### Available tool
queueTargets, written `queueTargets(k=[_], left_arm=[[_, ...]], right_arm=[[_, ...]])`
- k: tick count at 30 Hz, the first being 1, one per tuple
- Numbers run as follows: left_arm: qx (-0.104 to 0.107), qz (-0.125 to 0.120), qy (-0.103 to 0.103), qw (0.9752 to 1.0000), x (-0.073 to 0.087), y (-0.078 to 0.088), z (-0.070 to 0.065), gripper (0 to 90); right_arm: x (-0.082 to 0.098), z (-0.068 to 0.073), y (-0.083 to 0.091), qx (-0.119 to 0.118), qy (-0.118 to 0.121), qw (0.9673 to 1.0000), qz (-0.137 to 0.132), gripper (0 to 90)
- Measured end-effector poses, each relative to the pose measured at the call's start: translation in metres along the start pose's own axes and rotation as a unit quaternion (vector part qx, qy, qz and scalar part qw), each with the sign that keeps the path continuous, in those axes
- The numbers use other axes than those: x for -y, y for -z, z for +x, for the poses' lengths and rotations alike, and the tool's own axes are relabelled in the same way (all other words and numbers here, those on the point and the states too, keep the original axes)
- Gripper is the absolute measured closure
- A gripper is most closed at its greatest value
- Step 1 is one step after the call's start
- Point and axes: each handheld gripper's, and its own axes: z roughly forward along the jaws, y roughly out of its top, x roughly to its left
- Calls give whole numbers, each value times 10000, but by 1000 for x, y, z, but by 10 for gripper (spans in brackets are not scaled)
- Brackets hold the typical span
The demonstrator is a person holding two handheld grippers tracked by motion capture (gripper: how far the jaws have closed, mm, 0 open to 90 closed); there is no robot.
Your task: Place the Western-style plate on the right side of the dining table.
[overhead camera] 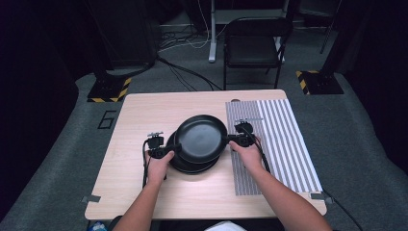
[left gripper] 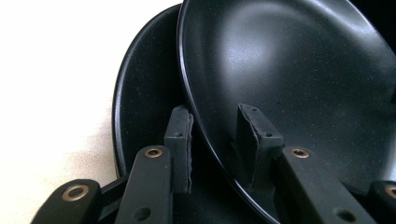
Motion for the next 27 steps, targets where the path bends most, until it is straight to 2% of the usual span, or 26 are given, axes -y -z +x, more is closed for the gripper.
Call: queueTargets(k=[5, 8, 15, 20, 22, 23, 24, 25, 27], left_arm=[[7, -16, 14, 10000, 0, 0, 0, 670], [18, -32, 21, 10000, 1, 0, 1, 670], [85, -80, -2, 9999, 2, 0, 3, 667], [80, -112, 2, 9999, 3, 0, 2, 667], [64, -133, 32, 9999, 3, 0, 2, 667], [33, -133, 39, 9999, 4, 0, 1, 667], [33, -133, 39, 9999, 4, 0, 1, 667], [17, -121, 25, 9999, 4, 0, 0, 666], [3, -171, 83, 9998, 5, 0, 0, 667]], right_arm=[[12, 5, 12, -48, 18, 10000, -66, 570], [21, 8, 17, -129, -87, 9999, -74, 568], [37, 18, 18, -336, -220, 9992, -22, 587], [42, 24, 17, -307, -302, 9991, -37, 582], [43, 25, 16, -286, -393, 9988, -47, 595], [42, 24, 16, -303, -530, 9981, -30, 613], [42, 24, 16, -303, -530, 9981, -30, 613], [41, 22, 14, -339, -706, 9969, -8, 632], [40, 21, 14, -336, -751, 9966, 20, 637]])
